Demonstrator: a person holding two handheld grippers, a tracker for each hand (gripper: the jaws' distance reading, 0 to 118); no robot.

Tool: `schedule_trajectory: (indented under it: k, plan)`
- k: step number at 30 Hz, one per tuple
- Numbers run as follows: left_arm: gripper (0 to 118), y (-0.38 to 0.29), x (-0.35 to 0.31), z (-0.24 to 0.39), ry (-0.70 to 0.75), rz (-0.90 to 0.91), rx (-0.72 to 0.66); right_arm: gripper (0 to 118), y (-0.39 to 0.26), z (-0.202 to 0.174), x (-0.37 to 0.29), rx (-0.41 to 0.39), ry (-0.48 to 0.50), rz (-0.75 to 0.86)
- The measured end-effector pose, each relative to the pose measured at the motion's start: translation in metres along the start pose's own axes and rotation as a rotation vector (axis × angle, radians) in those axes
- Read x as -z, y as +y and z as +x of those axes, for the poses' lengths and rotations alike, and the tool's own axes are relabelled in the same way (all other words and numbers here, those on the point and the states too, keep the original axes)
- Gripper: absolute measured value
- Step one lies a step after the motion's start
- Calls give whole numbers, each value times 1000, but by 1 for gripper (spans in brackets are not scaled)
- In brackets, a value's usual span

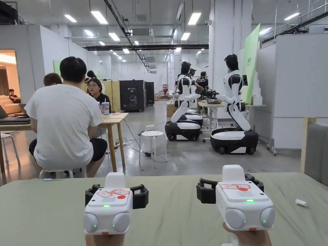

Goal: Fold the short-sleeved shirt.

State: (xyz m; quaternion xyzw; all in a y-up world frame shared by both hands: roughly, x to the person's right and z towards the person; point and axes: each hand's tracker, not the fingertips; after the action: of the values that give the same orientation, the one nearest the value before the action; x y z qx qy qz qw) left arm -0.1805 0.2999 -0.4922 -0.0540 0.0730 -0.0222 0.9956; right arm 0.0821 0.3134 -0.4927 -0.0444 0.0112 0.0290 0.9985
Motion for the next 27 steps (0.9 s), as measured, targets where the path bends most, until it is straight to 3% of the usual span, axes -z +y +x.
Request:
schedule_trajectory:
  k: [8, 15, 27]
  plan:
    - [118, 6, -4, -4, -6, 2, -5, 118, 15, -3, -5, 35, -122, -35]
    - [118, 10, -14, -5, 2, -3, -6, 118, 17, 3, -16, 100, -78, -56]
    - [118, 4, -10, -8, 13, -4, -1, 118, 16, 1, -12, 39, -24, -45]
